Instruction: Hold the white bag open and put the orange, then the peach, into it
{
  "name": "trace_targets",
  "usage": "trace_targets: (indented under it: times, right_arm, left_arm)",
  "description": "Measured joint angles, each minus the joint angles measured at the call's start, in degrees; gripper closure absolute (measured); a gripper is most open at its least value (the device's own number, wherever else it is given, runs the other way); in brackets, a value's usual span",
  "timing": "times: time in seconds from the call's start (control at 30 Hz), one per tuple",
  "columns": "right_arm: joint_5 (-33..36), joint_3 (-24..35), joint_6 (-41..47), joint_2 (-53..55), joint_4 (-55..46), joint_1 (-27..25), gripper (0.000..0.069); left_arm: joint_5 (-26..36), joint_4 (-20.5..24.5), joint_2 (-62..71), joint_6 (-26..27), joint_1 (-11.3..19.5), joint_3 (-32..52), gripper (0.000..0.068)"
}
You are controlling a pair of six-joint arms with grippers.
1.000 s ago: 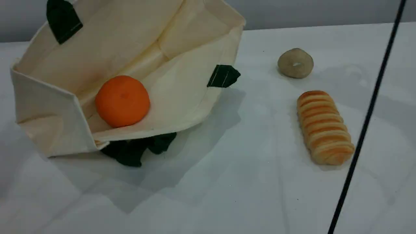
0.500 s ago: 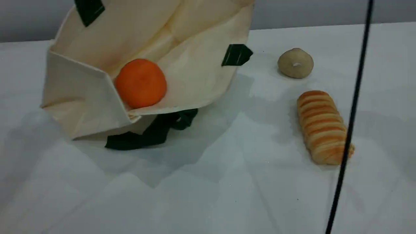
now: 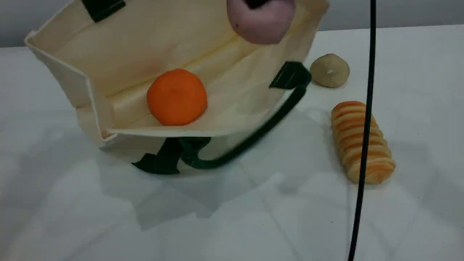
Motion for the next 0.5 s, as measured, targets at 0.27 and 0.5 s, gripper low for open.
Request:
trace_targets:
  times: [0.27, 0.5]
  right_arm:
    - [-10.15, 0.28, -0.04, 0.72, 3.14, 6.73, 0.0444]
    - [-21.6, 0.22, -0.56, 3.75, 3.42, 11.21, 0.0444]
  left_arm:
    - [0.41, 0.38, 0.05, 0.01, 0.02, -0.68, 0.0599]
    - [1.42, 0.17, 0.1, 0.01, 0.02, -0.68, 0.0599]
